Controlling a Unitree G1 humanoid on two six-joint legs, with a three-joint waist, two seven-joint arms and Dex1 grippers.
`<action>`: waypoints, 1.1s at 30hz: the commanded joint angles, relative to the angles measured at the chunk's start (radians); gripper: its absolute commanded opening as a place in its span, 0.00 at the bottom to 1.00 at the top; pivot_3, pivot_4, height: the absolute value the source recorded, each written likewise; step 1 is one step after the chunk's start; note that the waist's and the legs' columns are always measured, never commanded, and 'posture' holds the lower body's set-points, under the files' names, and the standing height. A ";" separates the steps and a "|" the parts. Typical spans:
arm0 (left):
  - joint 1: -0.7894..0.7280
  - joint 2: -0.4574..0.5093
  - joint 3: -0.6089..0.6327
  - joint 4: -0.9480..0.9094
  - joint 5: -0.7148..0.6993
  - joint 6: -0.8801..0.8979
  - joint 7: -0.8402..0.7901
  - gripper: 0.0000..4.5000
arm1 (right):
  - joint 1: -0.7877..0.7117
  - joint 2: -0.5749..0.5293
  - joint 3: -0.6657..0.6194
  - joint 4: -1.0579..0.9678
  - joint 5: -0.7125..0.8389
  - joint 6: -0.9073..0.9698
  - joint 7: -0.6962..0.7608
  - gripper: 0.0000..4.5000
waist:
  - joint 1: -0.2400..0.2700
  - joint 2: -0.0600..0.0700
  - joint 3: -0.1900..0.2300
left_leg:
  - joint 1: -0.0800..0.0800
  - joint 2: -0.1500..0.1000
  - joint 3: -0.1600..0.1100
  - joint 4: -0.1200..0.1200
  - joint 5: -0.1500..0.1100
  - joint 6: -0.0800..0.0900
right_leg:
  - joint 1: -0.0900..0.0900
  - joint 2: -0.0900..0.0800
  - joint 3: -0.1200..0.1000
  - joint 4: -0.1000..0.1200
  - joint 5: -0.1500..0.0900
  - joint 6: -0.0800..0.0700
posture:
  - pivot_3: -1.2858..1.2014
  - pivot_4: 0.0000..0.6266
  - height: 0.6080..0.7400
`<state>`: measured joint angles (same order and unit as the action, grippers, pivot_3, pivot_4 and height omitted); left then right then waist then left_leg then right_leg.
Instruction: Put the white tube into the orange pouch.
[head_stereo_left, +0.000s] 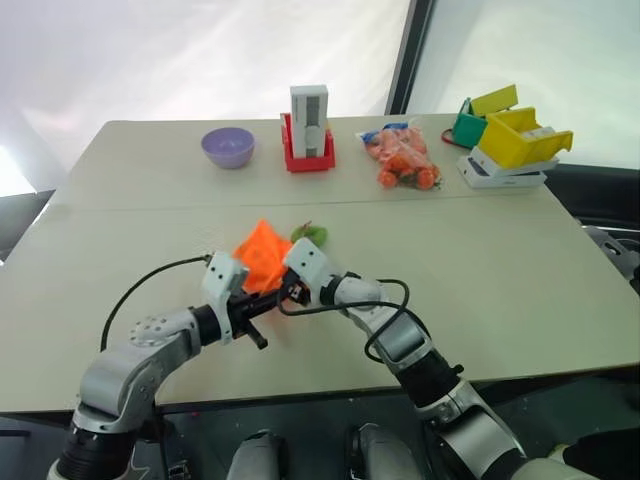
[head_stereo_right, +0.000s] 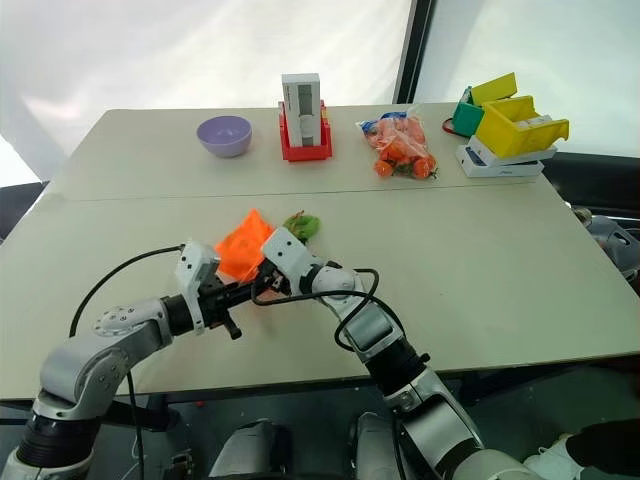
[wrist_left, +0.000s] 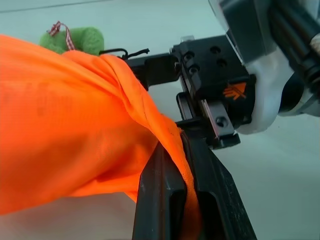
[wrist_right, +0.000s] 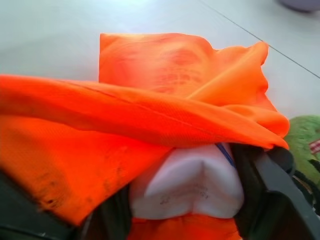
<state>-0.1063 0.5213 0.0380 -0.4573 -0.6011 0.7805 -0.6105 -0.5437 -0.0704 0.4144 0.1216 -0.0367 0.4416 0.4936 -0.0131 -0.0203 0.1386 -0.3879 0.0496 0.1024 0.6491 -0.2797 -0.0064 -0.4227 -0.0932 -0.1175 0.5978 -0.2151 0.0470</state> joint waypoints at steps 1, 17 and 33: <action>0.017 0.024 0.037 -0.009 0.003 -0.026 -0.010 0.00 | 0.013 -0.024 -0.003 -0.116 0.046 0.003 0.081 0.92 | -0.001 0.000 0.000 | 0.000 0.000 0.000 0.000 0.000 0.000 | 0.000 0.000 0.000 0.000 0.000 0.000 | 0.52 0.24 1.00; 0.193 0.233 0.275 0.185 0.050 -0.191 -0.165 0.00 | 0.098 -0.235 -0.169 -0.306 0.254 0.108 0.236 1.00 | 0.000 0.003 0.002 | 0.000 0.001 0.000 -0.001 -0.001 0.000 | -0.006 -0.002 -0.002 -0.002 -0.001 -0.001 | 0.52 0.24 1.00; 0.154 0.160 0.334 0.069 -0.153 -0.114 -0.164 0.75 | -0.063 -0.048 -0.173 0.170 0.123 0.000 0.024 0.88 | -0.004 0.002 0.002 | -0.002 0.000 0.001 -0.002 0.000 0.000 | -0.004 -0.002 -0.002 -0.001 0.000 -0.001 | 0.52 0.24 1.00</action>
<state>0.0561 0.6797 0.3353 -0.3509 -0.7224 0.6652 -0.7805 -0.5881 -0.1266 0.2505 0.3003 0.0906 0.4700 0.5177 -0.0173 -0.0179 0.1402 -0.3903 0.0500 0.1038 0.6475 -0.2801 -0.0065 -0.4265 -0.0951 -0.1191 0.5971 -0.2149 0.0466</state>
